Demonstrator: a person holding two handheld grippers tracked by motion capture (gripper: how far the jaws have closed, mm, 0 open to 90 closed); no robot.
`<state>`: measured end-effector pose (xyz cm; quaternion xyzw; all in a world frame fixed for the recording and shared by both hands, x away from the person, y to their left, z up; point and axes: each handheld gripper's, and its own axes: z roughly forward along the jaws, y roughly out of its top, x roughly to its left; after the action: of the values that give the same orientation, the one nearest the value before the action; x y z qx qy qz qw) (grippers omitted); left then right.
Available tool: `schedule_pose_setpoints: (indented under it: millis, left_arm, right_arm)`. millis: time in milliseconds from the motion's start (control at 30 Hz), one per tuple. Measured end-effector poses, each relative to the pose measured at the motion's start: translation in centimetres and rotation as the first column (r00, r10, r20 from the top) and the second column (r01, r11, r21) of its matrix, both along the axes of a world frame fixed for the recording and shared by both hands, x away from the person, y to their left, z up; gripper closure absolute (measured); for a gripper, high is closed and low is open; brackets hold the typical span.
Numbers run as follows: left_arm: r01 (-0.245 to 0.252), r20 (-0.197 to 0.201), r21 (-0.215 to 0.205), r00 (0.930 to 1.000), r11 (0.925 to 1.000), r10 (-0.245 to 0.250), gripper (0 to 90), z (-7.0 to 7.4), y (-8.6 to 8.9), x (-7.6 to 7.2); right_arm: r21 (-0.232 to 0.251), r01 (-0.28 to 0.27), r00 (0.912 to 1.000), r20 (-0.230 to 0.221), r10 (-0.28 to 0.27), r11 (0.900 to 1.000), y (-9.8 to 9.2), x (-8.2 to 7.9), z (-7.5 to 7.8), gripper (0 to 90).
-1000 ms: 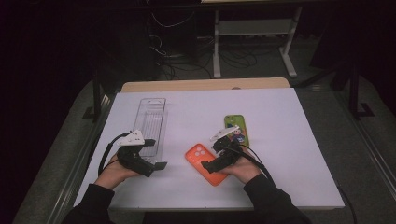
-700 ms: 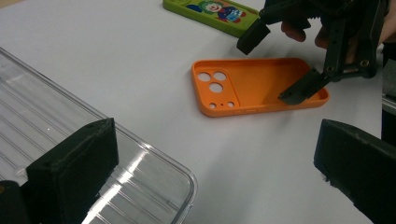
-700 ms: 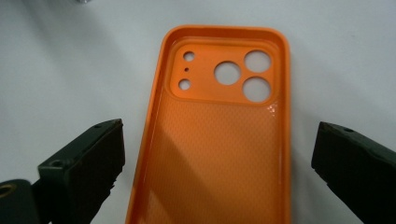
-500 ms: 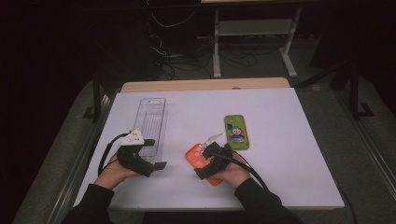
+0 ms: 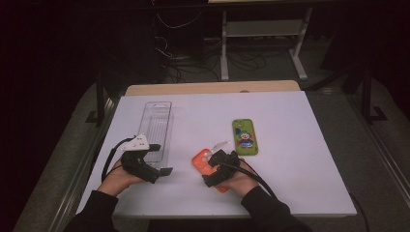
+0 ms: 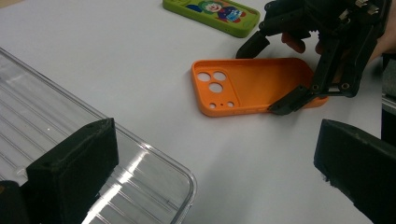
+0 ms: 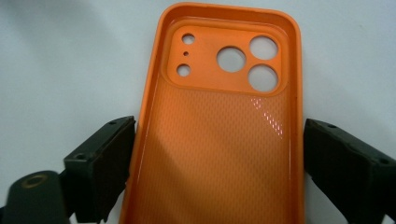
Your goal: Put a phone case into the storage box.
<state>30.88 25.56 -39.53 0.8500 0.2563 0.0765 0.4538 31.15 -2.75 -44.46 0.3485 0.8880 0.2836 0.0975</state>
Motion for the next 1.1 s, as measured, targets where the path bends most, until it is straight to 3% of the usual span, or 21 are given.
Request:
schedule_pose_setpoints:
  millis: [633,967,1100]
  left_arm:
    - [-0.001,-0.001,0.004,1.0000,1.0000,0.001,0.0,0.0,-0.1,-0.1]
    - [-0.004,0.005,-0.002,1.0000,1.0000,0.004,0.0,0.1,0.0,0.0]
    - [0.004,-0.002,0.017,1.0000,0.9999,-0.004,0.0,0.4,-0.2,0.1]
  right_arm:
    - [-0.012,0.020,0.9997,-0.010,-0.020,1.000,0.1,-0.1,0.1,14.7]
    - [-0.001,-0.053,0.9977,-0.043,0.053,0.999,-1.2,0.9,1.1,14.9]
    - [-0.001,-0.141,0.9897,-0.025,0.141,0.990,-2.2,1.8,2.5,14.8]
